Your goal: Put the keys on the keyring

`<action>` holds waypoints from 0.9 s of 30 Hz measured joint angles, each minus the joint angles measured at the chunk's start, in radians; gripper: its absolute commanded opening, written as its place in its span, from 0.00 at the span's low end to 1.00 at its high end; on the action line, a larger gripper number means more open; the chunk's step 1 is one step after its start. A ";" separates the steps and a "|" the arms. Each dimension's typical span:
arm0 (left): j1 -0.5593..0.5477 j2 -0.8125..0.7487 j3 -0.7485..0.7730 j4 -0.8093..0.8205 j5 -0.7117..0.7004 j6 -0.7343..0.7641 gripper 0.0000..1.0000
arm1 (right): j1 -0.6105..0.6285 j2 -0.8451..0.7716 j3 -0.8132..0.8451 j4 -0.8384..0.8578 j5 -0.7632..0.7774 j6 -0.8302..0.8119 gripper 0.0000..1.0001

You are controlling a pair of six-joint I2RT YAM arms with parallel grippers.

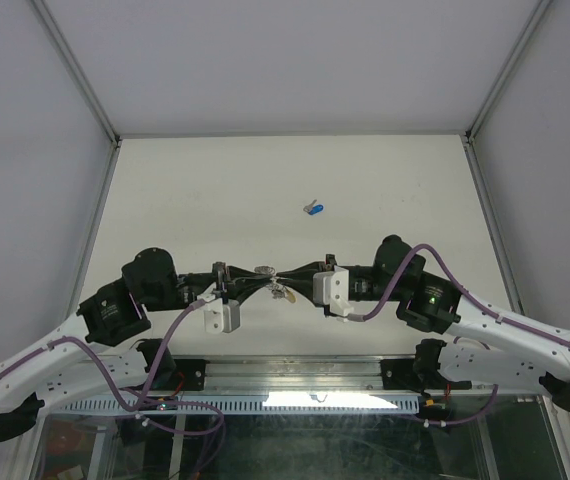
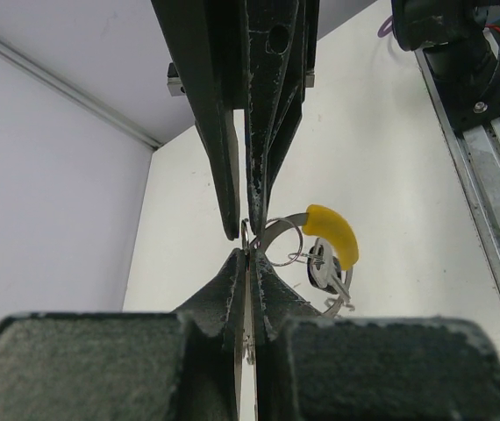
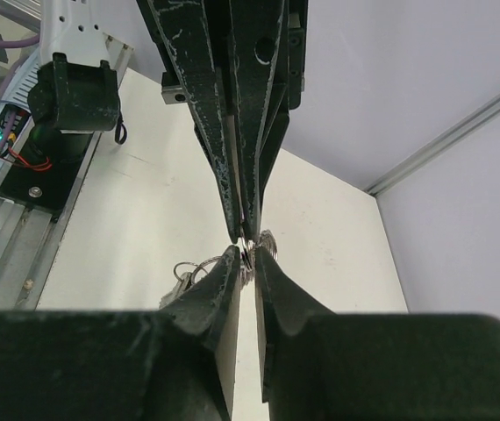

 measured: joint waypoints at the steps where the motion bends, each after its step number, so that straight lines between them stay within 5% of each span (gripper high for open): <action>1: 0.000 -0.002 0.000 0.001 0.000 0.000 0.00 | 0.000 0.000 -0.002 0.003 0.004 0.000 0.12; 10: 0.000 -0.004 0.000 0.001 0.000 -0.002 0.00 | 0.000 0.001 -0.010 0.021 0.011 0.008 0.00; 17: 0.000 -0.004 0.000 -0.003 -0.013 -0.003 0.00 | 0.000 0.018 0.002 0.018 0.014 0.038 0.00; 22: 0.000 -0.008 0.000 0.003 -0.027 -0.015 0.14 | 0.000 0.040 0.057 -0.037 0.033 0.090 0.00; 27: 0.000 -0.018 0.000 0.030 -0.032 -0.035 0.18 | 0.000 0.080 0.131 -0.133 0.060 0.154 0.00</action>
